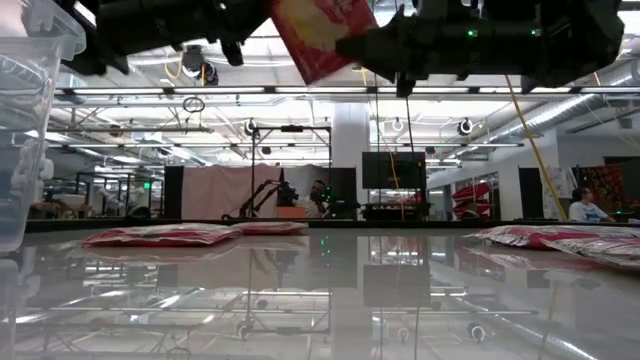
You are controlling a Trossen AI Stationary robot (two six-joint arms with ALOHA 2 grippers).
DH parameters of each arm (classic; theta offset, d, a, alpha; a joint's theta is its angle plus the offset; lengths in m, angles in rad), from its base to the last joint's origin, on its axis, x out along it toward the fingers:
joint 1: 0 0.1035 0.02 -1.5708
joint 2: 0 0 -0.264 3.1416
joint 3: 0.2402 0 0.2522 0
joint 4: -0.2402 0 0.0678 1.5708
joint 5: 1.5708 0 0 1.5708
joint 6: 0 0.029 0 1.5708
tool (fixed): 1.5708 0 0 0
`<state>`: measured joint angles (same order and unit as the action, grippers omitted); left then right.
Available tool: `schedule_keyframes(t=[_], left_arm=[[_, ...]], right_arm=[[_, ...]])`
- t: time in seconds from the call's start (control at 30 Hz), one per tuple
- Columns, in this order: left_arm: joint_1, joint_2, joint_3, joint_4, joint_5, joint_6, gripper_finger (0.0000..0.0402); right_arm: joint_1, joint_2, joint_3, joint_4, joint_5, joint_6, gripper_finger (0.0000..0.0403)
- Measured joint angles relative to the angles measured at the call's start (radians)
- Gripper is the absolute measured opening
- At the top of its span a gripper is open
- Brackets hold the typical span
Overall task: Sort popcorn bags into baskets
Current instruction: Put the popcorn bag into the transparent bin
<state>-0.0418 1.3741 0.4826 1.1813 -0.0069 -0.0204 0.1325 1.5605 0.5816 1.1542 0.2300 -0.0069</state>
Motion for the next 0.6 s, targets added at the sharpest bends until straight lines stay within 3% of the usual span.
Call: schedule_keyframes(t=[0.13,0.3,0.43,0.6], left_arm=[[0.000,-0.128,0.000,-0.252,-0.041,-0.019,0.0150],[0.000,-0.263,0.000,-0.440,-0.150,-0.020,0.0199],[0.000,-0.289,0.000,-0.467,-0.197,-0.031,0.0210],[0.000,-0.243,0.064,-0.555,-0.198,-0.052,0.0201]], right_arm=[[0.007,-0.102,-0.007,-0.257,0.001,0.063,0.0009],[-0.009,-0.231,-0.007,-0.672,0.002,0.173,0.0009],[-0.024,-0.275,-0.007,-0.857,0.002,0.240,0.0008],[-0.038,-0.261,-0.006,-0.937,0.001,0.283,0.0008]])
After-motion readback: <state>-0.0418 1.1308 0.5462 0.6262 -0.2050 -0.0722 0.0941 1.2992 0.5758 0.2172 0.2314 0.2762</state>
